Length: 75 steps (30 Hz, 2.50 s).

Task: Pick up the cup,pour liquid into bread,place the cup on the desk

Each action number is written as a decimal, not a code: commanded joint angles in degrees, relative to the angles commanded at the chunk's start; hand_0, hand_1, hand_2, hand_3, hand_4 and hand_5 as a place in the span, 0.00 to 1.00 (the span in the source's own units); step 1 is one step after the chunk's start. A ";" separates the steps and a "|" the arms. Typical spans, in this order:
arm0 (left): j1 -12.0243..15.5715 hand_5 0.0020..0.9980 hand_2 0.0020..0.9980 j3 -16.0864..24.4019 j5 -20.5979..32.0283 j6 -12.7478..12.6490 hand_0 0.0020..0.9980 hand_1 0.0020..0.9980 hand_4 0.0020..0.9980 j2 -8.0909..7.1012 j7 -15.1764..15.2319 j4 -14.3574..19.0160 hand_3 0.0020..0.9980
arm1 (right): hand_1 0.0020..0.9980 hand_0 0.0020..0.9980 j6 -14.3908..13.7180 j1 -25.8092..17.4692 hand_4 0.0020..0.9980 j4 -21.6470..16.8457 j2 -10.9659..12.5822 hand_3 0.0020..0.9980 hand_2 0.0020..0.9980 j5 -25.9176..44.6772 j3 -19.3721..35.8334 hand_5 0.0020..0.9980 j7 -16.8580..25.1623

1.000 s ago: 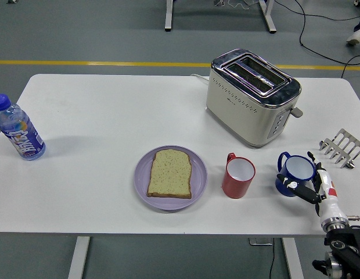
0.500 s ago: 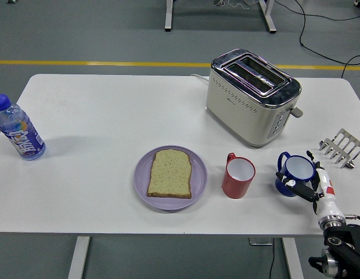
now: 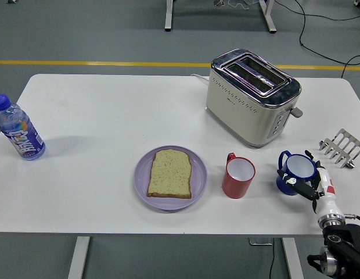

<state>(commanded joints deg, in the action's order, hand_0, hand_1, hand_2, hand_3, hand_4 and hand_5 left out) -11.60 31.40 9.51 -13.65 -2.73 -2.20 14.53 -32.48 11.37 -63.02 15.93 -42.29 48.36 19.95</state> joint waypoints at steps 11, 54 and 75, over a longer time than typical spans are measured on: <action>-0.11 1.00 0.77 -0.21 0.37 -0.02 0.69 0.76 0.40 0.02 0.08 -0.01 0.61 | 0.73 0.91 1.26 1.10 0.93 1.47 -0.24 0.88 0.81 1.60 -0.72 0.14 1.33; 0.13 1.00 0.77 0.82 -1.25 -0.37 0.69 0.76 0.40 0.20 -0.45 0.06 0.61 | 0.60 0.72 3.81 2.64 0.80 4.94 -0.56 0.77 0.64 9.80 -2.96 0.06 6.04; 0.66 1.00 0.77 0.76 -1.25 -0.37 0.69 0.76 0.40 0.33 -0.36 0.11 0.61 | 0.54 0.61 3.40 0.67 0.78 3.66 -1.03 0.73 0.58 8.20 1.99 0.05 7.15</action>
<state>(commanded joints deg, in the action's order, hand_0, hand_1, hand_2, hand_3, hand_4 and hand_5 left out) -10.94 32.16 8.25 -14.02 -2.40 -2.56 14.63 -29.08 12.04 -59.36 14.90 -34.08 50.35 27.10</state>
